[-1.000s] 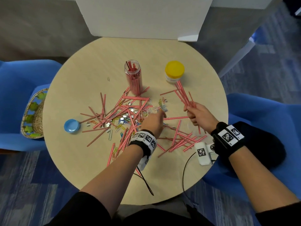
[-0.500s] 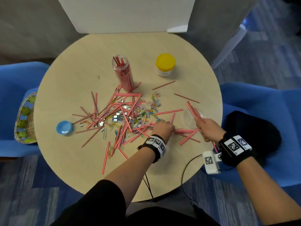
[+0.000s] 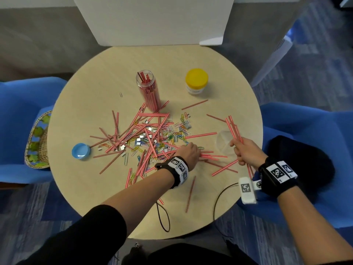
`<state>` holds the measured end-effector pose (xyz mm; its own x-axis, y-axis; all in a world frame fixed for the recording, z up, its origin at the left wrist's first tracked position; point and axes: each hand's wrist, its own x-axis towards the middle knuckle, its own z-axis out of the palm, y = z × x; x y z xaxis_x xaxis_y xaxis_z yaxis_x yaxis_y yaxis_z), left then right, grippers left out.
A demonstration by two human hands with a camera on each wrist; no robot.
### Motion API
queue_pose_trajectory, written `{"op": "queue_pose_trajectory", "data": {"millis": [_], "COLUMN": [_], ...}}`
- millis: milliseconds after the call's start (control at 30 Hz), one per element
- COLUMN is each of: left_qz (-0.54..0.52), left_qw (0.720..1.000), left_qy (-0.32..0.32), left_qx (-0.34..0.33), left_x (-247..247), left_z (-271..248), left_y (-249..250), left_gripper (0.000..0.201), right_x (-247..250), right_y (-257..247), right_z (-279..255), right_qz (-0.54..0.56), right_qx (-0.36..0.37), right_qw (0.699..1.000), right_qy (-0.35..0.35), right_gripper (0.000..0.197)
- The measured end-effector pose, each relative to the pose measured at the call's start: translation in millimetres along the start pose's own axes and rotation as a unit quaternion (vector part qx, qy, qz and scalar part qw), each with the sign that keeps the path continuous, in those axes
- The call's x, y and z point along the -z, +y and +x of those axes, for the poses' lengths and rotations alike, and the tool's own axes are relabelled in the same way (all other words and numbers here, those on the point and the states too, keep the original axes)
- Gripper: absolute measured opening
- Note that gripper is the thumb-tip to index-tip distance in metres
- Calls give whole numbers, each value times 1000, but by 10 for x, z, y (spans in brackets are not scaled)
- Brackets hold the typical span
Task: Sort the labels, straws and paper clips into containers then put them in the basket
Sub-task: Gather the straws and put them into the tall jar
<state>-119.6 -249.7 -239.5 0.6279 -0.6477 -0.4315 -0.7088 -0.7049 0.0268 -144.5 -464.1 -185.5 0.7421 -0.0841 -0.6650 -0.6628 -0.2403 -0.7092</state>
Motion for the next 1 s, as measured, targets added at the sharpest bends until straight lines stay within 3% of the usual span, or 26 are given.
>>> {"op": "queue_pose_trajectory", "data": {"millis": [133,233,333,467,633,733,800,867,1000], "left_qz": [-115,-268,-476,-612,-776,-828,-841,-842,-839], "left_qw": [989,950,848,721,515,407,361,334,314], "left_qy": [92,146,209,291,346,376,396,417,438], "left_qx": [-4,62,107,143,115,87,78,77,81], "left_x": [138,250,383,535,875,1156,1318,1465,1737], "left_z": [-184,-313,-448,-613,-788,-833,-808,-754,-609], "left_y": [-292,-501,-688,-878,-1179,-1478,-1711,-1924,-2221], "left_gripper": [25,22,17,25,14,10,16,20,22], "right_x": [52,24,-50,-219,-460,-616,-723,-821,-975], "right_y": [17,-37,-183,-506,-930,-1096,-1157,-1196,-1363], "right_z": [1,9,20,26,62,114,141,170,230], "right_qz": [48,91,143,200,236,246,258,260,244], "right_qx": [7,8,18,41,65,66,62,58,61], "right_qw": [999,996,989,977,966,961,958,956,960], "right_qy": [1,-2,-20,-54,-86,-104,-111,-118,-127], "right_gripper": [21,24,27,30,29,30,31,31,38]}}
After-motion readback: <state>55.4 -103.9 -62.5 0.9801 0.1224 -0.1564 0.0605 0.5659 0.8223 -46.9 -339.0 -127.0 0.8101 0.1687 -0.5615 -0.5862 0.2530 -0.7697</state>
